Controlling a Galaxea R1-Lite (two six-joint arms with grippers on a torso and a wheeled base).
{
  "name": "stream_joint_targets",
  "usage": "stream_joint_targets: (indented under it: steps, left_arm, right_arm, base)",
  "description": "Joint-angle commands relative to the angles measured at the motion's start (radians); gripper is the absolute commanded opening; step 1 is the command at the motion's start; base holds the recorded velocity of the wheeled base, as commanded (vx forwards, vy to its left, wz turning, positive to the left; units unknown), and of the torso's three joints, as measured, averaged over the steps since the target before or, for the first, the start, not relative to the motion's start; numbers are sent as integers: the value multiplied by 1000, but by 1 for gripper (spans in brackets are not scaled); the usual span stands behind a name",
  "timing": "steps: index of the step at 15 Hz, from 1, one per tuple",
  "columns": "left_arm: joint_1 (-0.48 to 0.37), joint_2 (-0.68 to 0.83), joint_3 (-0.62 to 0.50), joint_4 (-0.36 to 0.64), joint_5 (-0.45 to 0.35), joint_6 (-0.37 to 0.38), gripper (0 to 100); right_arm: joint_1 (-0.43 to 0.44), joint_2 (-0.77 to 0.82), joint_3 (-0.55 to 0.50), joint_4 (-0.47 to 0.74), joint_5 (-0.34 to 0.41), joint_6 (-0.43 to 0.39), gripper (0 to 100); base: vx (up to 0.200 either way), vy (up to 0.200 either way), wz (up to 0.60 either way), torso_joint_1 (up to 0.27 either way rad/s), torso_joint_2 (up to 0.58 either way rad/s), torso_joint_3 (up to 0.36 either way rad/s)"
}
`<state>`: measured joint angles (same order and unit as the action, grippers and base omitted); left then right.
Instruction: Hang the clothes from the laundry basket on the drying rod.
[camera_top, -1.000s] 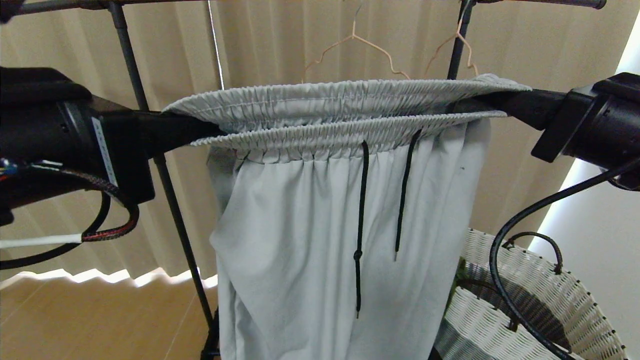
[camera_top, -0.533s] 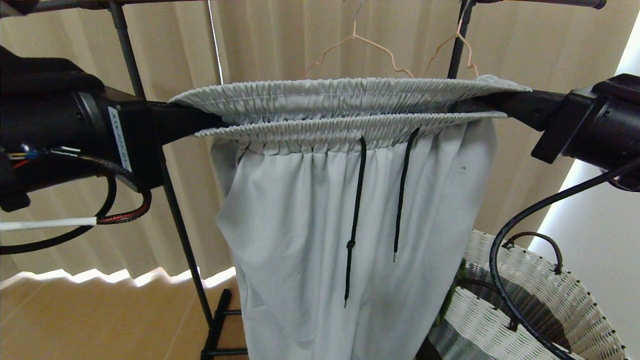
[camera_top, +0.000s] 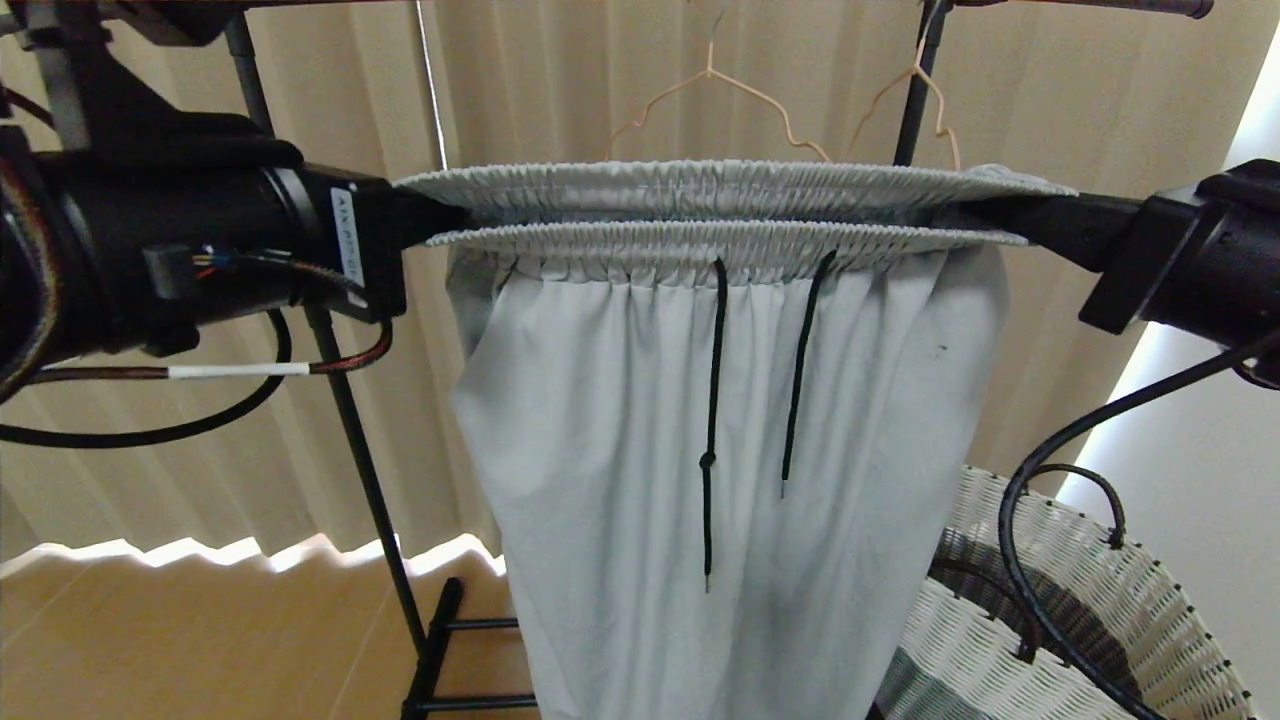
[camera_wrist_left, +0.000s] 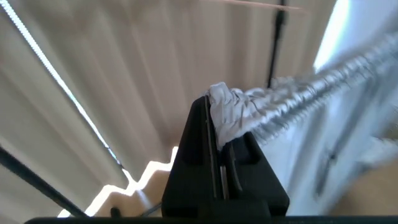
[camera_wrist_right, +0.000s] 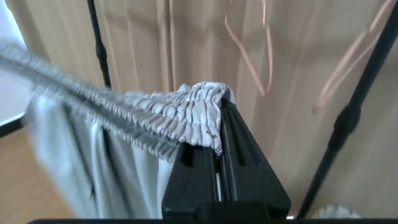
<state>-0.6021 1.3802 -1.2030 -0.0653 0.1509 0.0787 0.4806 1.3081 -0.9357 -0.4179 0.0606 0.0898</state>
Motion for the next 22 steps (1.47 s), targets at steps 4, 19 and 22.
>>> stream_joint_targets:
  steps: [4,19,22]
  left_arm:
    - [33,166,-66,-160,4,-28,0]
    - [30,-87,-1,99,-241,-20,0]
    - [28,-181,63,104,-427,16,0]
  right_arm:
    - [33,-165,32,183,103,2,0]
    - [-79,45,77,-151,173,-44,0]
    - [-79,122,54,-265,174,-39,0]
  base:
    - [0,0,0,0,0,0]
    - [0,0,0,0,0,0]
    - [0,0,0,0,0,0]
